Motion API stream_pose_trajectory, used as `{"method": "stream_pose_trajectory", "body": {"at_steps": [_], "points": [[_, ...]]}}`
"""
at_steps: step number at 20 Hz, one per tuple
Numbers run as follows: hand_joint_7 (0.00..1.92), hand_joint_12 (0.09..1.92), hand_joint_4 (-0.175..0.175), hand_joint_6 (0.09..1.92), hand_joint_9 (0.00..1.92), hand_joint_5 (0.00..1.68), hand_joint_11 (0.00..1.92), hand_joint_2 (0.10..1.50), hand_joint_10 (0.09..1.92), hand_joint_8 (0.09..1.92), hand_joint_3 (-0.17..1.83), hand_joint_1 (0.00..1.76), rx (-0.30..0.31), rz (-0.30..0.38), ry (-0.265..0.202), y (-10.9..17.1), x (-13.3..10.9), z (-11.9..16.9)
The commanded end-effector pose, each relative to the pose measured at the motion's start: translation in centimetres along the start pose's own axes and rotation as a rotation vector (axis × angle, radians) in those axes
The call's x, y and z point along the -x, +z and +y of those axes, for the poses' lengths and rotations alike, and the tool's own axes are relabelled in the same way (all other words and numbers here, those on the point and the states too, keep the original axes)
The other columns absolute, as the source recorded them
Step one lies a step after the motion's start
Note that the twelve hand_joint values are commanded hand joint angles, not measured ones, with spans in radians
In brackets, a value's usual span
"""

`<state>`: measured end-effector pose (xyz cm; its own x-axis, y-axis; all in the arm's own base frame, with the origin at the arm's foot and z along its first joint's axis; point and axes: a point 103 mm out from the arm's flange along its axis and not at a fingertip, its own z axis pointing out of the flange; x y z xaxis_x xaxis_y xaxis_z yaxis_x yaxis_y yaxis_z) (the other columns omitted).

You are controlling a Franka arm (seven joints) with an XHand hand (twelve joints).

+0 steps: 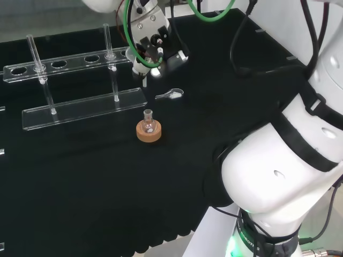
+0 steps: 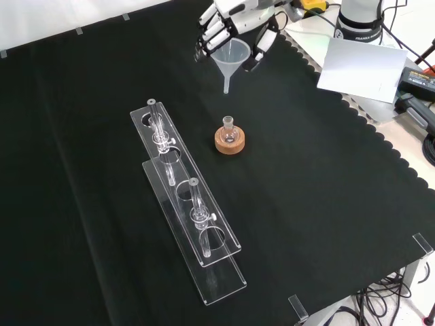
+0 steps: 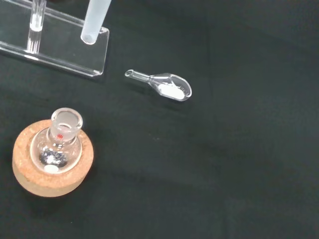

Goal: Place the funnel on the round-bottom flask.

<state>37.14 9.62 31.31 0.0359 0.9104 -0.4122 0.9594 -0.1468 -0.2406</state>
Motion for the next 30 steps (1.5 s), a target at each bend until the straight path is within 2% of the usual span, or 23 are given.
{"method": "stream_pose_trajectory", "body": {"at_steps": [1, 10, 16, 30], "points": [[0.56, 1.32, 0.004, 0.09, 0.83, 0.55, 0.56, 1.11, 0.48, 0.64, -0.17, 0.79, -0.036, -0.007, 0.001, 2.6, -1.4, 1.3], [0.55, 1.32, 0.002, 0.09, 0.83, 0.55, 0.56, 1.11, 0.47, 0.64, -0.17, 0.79, -0.070, 0.026, 0.007, 5.3, -1.2, 2.4], [0.55, 1.31, -0.002, 0.09, 0.83, 0.54, 0.56, 1.11, 0.47, 0.64, -0.17, 0.80, -0.055, 0.031, 0.005, 6.1, -1.7, 2.1], [0.54, 1.31, -0.005, 0.09, 0.83, 0.53, 0.56, 1.12, 0.47, 0.65, -0.17, 0.80, -0.084, 0.041, -0.009, 7.8, -2.5, 2.6]]}}
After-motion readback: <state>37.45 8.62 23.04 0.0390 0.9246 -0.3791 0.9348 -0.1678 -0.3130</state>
